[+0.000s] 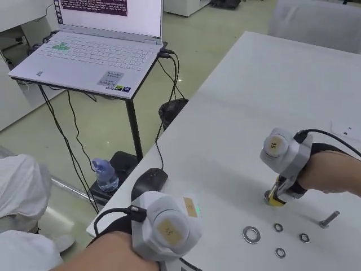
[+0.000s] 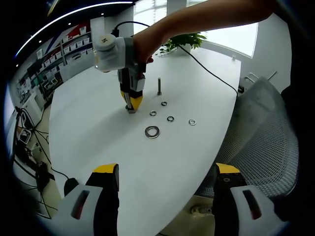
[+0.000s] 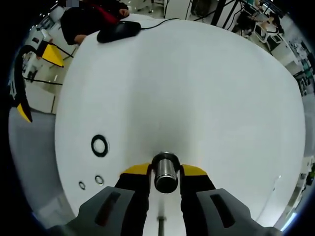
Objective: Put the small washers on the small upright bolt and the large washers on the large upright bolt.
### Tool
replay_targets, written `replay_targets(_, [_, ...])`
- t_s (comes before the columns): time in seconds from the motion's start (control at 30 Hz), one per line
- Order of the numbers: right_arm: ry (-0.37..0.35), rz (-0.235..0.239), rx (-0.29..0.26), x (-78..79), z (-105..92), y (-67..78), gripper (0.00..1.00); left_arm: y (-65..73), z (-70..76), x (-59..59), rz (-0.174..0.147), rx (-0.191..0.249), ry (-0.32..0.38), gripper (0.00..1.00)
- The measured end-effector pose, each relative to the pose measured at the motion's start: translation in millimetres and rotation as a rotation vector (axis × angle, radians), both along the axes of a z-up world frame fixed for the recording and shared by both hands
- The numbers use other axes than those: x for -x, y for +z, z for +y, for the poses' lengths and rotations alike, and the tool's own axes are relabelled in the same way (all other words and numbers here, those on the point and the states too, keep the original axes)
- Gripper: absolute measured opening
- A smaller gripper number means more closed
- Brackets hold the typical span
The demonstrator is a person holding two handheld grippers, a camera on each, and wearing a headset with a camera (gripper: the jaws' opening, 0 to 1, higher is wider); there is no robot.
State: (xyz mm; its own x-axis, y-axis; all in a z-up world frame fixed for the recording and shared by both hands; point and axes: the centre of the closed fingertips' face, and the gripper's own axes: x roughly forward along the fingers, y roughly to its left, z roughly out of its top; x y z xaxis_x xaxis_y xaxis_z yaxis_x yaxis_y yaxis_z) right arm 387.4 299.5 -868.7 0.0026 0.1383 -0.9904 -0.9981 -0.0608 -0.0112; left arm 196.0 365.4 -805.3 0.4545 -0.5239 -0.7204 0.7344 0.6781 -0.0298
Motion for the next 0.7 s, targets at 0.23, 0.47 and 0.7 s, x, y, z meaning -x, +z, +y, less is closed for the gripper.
replay_targets(0.23, [-0.001,0.005,-0.009,-0.3,-0.2,1.0,0.32,-1.0,0.9,2.5,0.002,-0.002,0.003,0.78])
replay_targets(0.47, [-0.010,0.002,-0.044,2.3,-2.9,20.8,0.32,0.6,-0.8,3.0,-0.003,0.000,0.002,0.77])
replay_targets(0.7, [0.027,-0.037,-0.084,6.5,-2.6,44.8,0.32,3.2,-1.9,1.0,-0.009,0.010,0.007,0.78])
